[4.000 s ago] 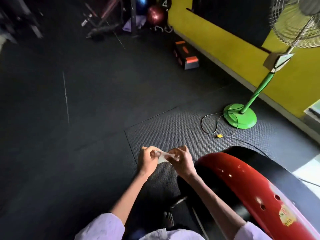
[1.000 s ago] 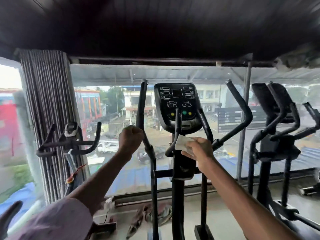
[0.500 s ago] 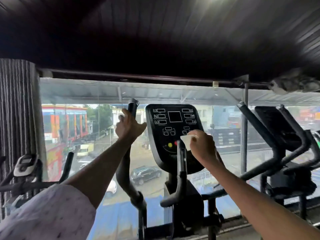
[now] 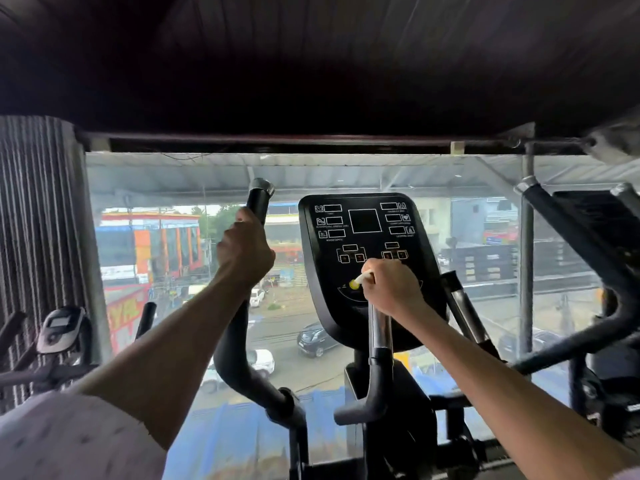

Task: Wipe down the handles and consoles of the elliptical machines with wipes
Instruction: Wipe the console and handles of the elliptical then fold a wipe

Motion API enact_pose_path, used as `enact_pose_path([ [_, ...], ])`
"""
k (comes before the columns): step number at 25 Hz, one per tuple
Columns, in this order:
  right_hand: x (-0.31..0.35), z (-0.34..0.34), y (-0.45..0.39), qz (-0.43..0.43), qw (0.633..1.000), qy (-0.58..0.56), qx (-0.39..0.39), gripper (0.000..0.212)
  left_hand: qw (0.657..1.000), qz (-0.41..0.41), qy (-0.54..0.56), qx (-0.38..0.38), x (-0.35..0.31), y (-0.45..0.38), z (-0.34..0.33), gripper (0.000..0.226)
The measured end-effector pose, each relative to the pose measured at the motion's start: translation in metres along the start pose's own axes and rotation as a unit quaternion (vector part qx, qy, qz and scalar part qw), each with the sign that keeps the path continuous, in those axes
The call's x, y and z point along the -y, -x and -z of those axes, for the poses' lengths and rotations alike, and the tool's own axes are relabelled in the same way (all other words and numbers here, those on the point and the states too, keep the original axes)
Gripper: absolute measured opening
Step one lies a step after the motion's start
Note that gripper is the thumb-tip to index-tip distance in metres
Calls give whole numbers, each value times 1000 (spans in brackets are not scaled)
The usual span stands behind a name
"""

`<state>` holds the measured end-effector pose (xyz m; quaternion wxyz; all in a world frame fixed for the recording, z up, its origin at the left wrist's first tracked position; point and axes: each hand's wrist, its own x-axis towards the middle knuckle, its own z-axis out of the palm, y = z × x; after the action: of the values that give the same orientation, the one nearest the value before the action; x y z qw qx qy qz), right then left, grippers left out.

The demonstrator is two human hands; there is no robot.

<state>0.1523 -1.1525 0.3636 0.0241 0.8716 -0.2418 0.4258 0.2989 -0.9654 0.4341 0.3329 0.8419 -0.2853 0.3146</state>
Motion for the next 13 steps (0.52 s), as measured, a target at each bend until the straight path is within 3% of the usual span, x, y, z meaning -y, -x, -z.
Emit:
enact_pose_path([
  [5, -15, 2, -8, 19, 999, 38, 26, 17, 999, -19, 21, -23, 2, -1, 1, 44],
  [7, -18, 0, -9, 17, 997, 37, 58, 16, 998, -10, 61, -18, 1, 1, 3, 46],
  [10, -23, 3, 0, 1, 999, -8, 31, 16, 988, 28, 149, 25, 4, 8, 16, 46],
  [13, -26, 16, 0, -27, 999, -21, 19, 11, 994, 29, 70, 81, 11, 27, 27, 53],
])
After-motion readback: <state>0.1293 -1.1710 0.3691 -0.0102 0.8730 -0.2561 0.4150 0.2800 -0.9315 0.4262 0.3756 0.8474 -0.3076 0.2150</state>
